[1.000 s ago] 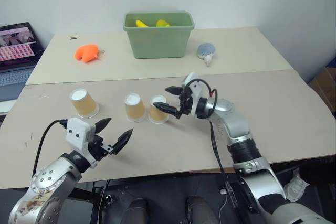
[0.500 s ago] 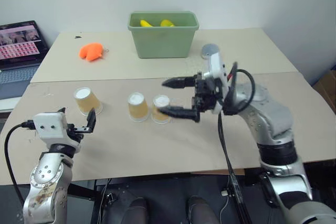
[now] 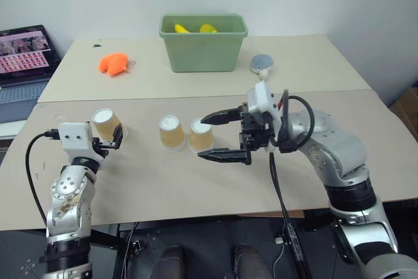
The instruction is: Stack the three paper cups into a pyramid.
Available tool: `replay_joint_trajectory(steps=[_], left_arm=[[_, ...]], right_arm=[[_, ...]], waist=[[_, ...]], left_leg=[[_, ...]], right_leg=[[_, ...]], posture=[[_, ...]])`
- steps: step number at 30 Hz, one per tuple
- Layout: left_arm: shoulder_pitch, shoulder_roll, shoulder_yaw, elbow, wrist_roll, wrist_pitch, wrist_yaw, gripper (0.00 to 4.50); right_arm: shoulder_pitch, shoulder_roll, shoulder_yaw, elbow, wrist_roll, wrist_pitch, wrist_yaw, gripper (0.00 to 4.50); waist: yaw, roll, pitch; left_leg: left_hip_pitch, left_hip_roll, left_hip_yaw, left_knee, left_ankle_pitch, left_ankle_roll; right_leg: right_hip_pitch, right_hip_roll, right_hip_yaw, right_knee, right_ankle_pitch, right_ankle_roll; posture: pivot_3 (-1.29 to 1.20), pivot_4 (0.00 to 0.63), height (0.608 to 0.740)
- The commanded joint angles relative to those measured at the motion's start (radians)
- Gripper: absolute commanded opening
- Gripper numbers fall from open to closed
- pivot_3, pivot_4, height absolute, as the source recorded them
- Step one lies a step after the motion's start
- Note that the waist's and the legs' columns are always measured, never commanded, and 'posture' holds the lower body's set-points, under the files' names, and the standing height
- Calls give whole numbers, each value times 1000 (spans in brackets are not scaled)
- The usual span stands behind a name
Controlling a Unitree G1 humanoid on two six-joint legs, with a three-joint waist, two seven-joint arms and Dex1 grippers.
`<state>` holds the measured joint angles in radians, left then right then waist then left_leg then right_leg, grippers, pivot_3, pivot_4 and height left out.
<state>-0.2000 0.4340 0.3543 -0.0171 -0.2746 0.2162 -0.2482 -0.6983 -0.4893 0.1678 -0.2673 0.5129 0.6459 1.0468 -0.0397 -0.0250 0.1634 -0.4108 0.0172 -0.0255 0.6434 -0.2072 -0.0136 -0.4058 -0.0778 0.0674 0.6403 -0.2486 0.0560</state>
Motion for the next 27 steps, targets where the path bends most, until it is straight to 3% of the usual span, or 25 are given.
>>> replay_joint_trajectory(steps=[1, 27], left_arm=[[-36, 26, 15, 15, -2, -37, -24, 4500], [-234, 91, -23, 301, 0, -56, -152, 4500]], right_arm=[[-7, -2, -14, 8, -29, -43, -30, 4483], [-4, 17, -16, 53, -69, -80, -81, 4483]], waist=[[0, 0, 0], [1, 0, 0]], left_leg=[[0, 0, 0, 0, 0, 0], [-1, 0, -1, 0, 0, 0]], right_leg=[[0, 0, 0, 0, 0, 0], [0, 0, -1, 1, 0, 0]], posture=[[0, 150, 732], [0, 150, 732]])
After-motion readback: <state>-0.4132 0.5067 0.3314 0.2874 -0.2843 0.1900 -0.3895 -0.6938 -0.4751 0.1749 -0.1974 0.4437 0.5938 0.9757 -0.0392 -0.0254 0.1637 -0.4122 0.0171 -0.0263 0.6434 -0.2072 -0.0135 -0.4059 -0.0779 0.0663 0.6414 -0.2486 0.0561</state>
